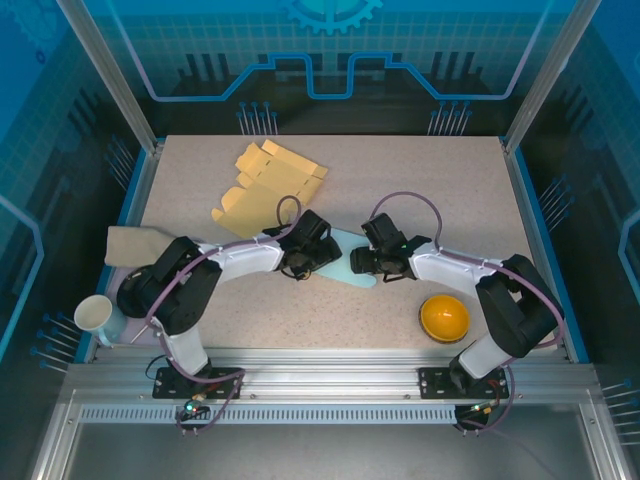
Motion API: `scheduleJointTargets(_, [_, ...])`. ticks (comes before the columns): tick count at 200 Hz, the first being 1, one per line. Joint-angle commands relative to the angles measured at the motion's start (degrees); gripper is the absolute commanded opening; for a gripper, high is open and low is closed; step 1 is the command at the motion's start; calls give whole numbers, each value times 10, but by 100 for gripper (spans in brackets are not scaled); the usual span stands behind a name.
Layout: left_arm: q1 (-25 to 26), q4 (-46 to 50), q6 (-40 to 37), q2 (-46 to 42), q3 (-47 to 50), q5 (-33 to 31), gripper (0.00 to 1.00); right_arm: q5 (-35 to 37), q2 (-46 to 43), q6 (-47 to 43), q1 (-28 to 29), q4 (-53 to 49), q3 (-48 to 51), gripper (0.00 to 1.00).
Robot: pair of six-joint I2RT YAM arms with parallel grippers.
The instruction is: Fold the paper box
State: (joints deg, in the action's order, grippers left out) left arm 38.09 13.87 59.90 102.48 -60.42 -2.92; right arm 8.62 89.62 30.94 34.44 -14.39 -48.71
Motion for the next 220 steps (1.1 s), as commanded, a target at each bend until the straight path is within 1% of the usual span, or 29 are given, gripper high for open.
scheduleJointTargets(1, [-3, 19, -30, 30, -5, 12, 83, -32, -2, -24, -2, -35, 8, 62])
scheduleJointTargets(16, [-4, 19, -38, 33, -9, 12, 83, -34, -1, -33, -4, -29, 9, 62])
scheduleJointTargets(43, [-7, 31, -75, 32, -24, 10, 84, -36, 5, -59, -22, -24, 6, 61])
scheduleJointTargets(90, [-16, 124, -154, 4, -63, -29, 90, -39, 4, -94, -61, -34, -2, 61])
scheduleJointTargets(103, [-24, 133, -170, -12, -60, -23, 92, -38, 5, -105, -70, -34, -3, 60])
scheduleJointTargets(123, [-41, 127, -184, -47, -51, 5, 94, -40, 7, -129, -78, -31, -8, 60])
scheduleJointTargets(152, [-50, 101, -173, -66, -58, 52, 99, -51, 7, -162, -80, -18, -10, 60])
scheduleJointTargets(184, [-50, 35, -114, -29, -54, 112, 99, -56, 9, -171, -80, -8, -13, 60])
scheduleJointTargets(220, [-50, 34, -106, 19, -76, 107, 99, -64, 14, -172, -81, -8, -14, 60])
